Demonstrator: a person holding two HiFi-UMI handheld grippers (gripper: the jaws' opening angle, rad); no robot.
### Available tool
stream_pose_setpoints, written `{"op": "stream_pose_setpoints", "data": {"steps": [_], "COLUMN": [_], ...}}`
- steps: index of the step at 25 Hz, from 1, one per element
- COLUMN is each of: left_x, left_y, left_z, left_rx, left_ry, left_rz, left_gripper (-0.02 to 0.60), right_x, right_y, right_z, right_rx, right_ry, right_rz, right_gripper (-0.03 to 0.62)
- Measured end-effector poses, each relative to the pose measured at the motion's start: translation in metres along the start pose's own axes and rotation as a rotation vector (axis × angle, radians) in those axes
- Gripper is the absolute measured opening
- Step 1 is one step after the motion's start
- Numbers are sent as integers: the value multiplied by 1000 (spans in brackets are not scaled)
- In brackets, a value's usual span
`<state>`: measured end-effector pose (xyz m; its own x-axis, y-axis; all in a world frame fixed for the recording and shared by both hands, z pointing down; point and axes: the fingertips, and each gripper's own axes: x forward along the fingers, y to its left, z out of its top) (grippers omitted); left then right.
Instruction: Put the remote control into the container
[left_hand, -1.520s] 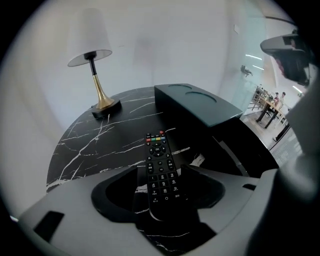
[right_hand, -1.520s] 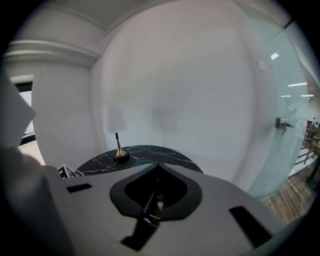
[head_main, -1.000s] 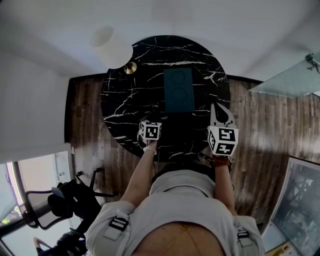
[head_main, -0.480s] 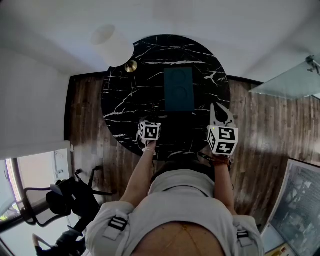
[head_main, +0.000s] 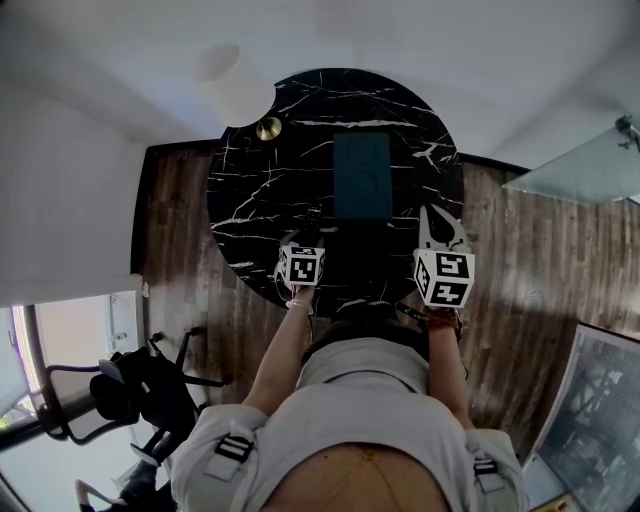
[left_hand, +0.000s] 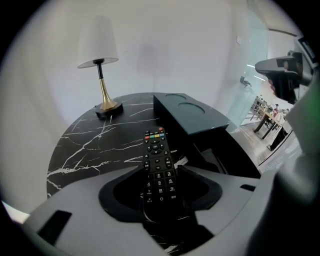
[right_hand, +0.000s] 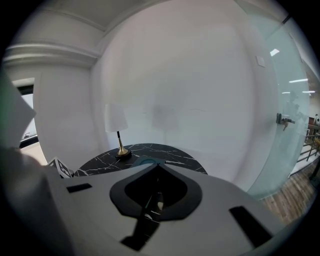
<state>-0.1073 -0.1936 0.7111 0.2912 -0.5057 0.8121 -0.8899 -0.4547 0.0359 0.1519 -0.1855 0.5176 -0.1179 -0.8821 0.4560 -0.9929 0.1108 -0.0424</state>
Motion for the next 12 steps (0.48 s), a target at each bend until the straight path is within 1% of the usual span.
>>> {"op": "stream_pose_setpoints", "data": {"steps": [7,12], "left_x": [-20,-40], "left_y": [-7,-20], "left_z": [8,15], "left_rx": [-16,-20], "left_ry": [-48,-84], "left_rz": [-7,-26], "left_gripper": [222,222], "right_x": [-1,-2], "right_y": [5,7], "right_z": [-1,-1], "right_rx": [-7,-11], "right_ry": [-1,-2], "right_rz": [14,21], "right_gripper": [11,11]}}
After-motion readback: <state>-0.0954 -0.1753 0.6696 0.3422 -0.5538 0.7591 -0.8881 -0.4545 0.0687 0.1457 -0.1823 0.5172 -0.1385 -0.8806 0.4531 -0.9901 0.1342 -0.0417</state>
